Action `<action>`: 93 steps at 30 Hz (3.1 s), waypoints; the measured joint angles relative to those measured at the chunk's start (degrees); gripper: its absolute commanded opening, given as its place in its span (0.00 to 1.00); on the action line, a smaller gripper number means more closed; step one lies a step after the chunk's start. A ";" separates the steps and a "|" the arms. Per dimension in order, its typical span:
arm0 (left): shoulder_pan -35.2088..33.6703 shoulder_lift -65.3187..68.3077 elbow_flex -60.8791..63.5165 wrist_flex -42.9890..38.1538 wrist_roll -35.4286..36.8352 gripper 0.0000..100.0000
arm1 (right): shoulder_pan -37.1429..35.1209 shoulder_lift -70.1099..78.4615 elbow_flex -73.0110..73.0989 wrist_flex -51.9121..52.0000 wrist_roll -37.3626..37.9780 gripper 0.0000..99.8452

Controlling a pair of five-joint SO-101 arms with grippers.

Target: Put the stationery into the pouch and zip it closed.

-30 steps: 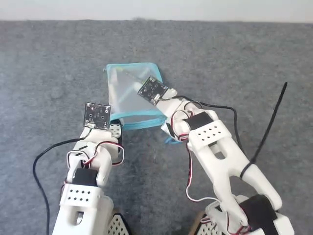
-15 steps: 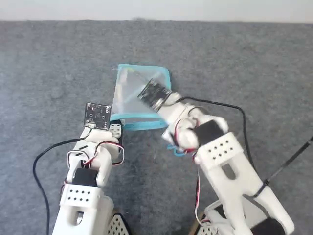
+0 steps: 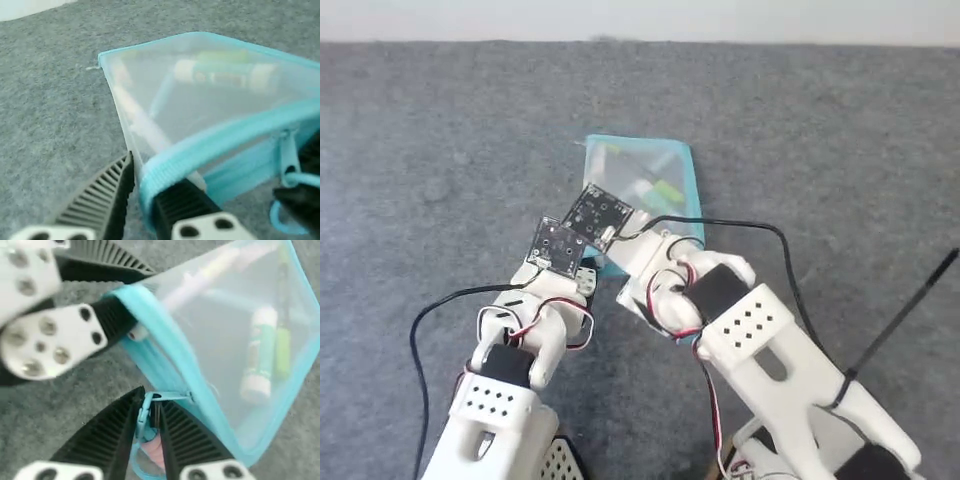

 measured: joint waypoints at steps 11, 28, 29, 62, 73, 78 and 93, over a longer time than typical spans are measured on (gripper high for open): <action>-1.58 -0.09 -0.35 0.00 -0.26 0.01 | -1.32 -12.84 3.08 3.52 0.00 0.25; -5.19 -0.09 -0.97 0.00 0.00 0.01 | -0.26 -23.82 15.30 9.85 8.62 0.32; -5.19 -0.09 -0.97 0.18 0.00 0.01 | 0.53 -23.82 16.26 8.35 8.79 0.32; -5.27 0.00 -3.69 5.98 0.00 0.01 | 6.95 -16.00 23.12 -3.78 21.10 0.32; -5.27 0.00 -6.86 8.44 0.00 0.01 | 9.85 -16.00 23.56 -7.91 18.46 0.32; -5.27 0.00 -6.86 8.44 0.00 0.01 | 10.81 -16.00 22.59 -8.44 18.37 0.32; -5.54 0.00 -6.95 9.76 0.00 0.01 | 6.59 -6.33 14.68 -10.46 15.30 0.18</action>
